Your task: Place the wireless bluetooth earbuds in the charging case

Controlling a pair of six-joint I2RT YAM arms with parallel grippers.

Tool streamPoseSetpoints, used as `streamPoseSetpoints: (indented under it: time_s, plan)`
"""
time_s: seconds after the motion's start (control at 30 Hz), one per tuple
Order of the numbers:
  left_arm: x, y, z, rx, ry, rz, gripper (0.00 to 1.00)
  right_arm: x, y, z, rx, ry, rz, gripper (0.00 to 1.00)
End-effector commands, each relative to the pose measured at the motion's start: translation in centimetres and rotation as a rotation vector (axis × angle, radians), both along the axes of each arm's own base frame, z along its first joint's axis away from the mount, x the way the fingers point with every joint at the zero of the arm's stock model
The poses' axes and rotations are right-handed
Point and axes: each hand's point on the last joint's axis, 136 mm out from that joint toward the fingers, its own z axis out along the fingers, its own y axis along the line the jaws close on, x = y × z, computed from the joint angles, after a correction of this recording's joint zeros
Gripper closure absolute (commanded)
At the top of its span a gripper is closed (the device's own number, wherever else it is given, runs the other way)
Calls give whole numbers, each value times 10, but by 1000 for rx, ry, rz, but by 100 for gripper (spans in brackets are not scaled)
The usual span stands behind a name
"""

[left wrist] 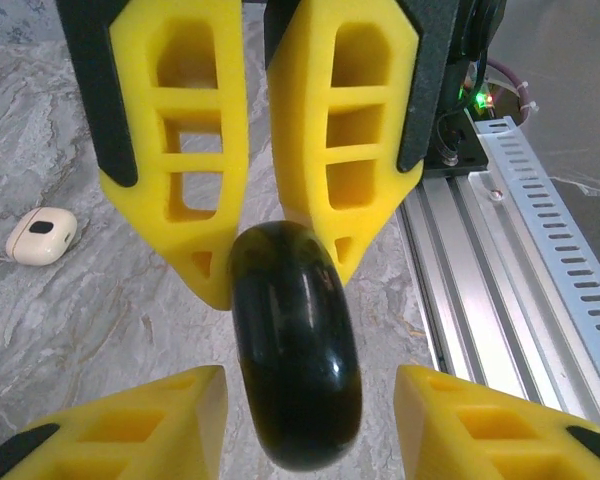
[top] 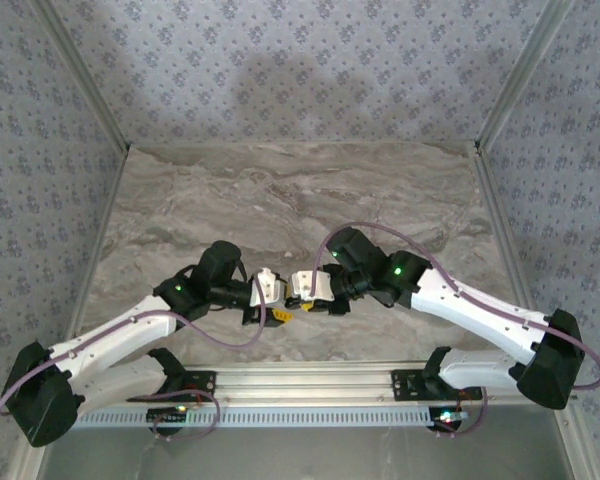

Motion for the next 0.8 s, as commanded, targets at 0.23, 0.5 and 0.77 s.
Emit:
streamPoseSetpoints:
  time_s: [0.23, 0.5, 0.77]
  plan:
    - [-3, -5, 19, -51, -35, -30, 74, -3, 11, 13, 59, 5, 37, 84]
    - [-3, -3, 22, -57, -44, -22, 82, -2, 9, 12, 58, 26, 12, 71]
    - [-5, -4, 22, -62, -35, -36, 84, 12, -1, 30, 188, 40, -64, 60]
